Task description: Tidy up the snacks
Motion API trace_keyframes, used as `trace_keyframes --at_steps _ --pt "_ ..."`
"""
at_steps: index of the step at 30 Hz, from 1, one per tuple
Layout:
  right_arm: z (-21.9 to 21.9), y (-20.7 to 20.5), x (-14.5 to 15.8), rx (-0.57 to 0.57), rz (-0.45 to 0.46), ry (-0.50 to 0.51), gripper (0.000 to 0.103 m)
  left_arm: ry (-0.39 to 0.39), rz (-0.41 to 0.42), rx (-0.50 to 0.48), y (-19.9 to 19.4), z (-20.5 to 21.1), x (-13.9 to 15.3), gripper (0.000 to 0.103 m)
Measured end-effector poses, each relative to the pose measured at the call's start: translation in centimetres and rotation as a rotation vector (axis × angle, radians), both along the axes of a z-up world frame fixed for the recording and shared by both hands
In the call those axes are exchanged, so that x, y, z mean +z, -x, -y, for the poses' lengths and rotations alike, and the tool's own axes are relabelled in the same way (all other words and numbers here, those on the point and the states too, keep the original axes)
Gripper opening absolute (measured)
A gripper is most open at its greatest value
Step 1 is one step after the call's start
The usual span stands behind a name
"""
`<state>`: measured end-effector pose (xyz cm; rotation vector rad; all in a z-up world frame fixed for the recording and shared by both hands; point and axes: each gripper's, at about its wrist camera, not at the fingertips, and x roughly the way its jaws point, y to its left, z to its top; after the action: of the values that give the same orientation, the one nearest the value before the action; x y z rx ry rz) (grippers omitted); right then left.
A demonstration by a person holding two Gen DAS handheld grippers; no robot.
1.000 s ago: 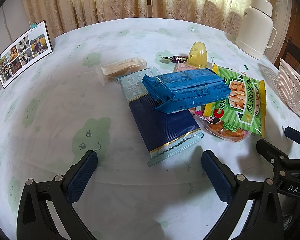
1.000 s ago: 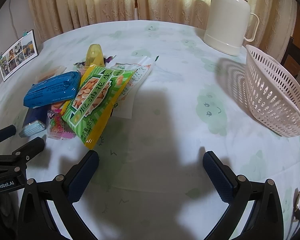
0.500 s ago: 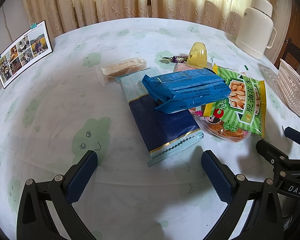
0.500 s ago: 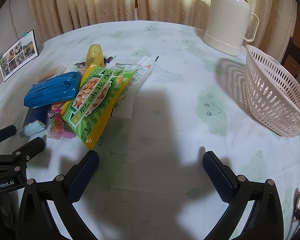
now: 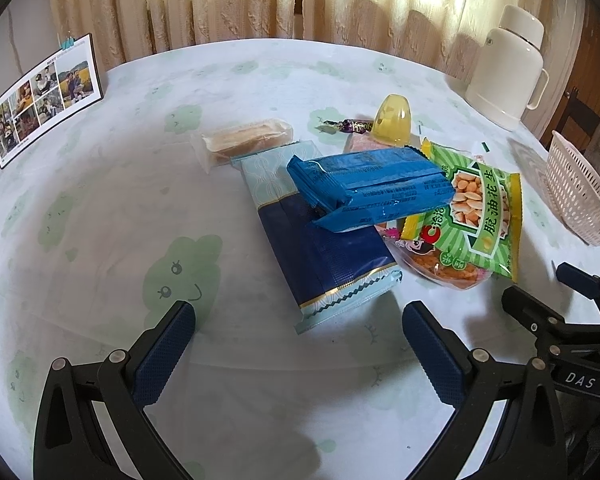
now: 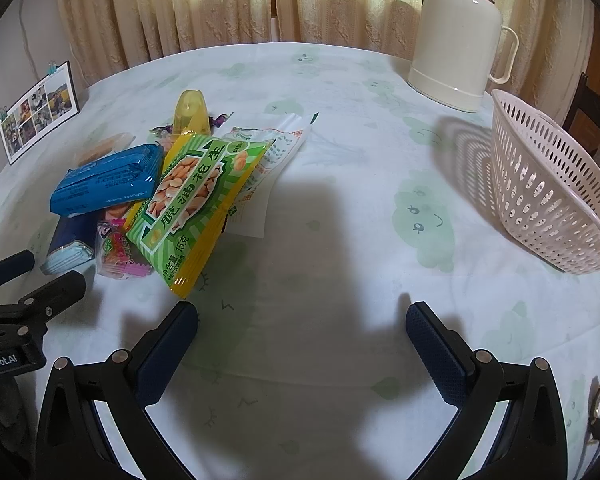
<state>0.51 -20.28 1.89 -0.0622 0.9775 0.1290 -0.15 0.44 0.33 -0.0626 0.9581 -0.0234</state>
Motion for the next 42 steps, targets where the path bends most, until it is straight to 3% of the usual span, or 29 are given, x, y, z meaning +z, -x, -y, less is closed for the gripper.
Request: trace_keyframes --at_steps 12,17,33,42 --pt "0.3 0.5 0.2 -0.003 0.011 -0.036 0.103 0.05 0.011 0.004 0.1 -0.7 0.3 0.103" --pt "1.6 0.9 0.5 0.011 0.035 -0.157 0.103 0.077 0.02 0.009 0.1 -1.2 0.6 0.102" --pt "2.0 1.6 1.8 0.029 0.105 -0.23 0.103 -0.018 0.069 0.005 0.2 -1.4 1.8 0.103" --pt "1.5 1.8 3.6 0.071 0.181 -0.231 0.103 -0.078 0.093 -0.081 -1.3 -0.7 3.0 0.103"
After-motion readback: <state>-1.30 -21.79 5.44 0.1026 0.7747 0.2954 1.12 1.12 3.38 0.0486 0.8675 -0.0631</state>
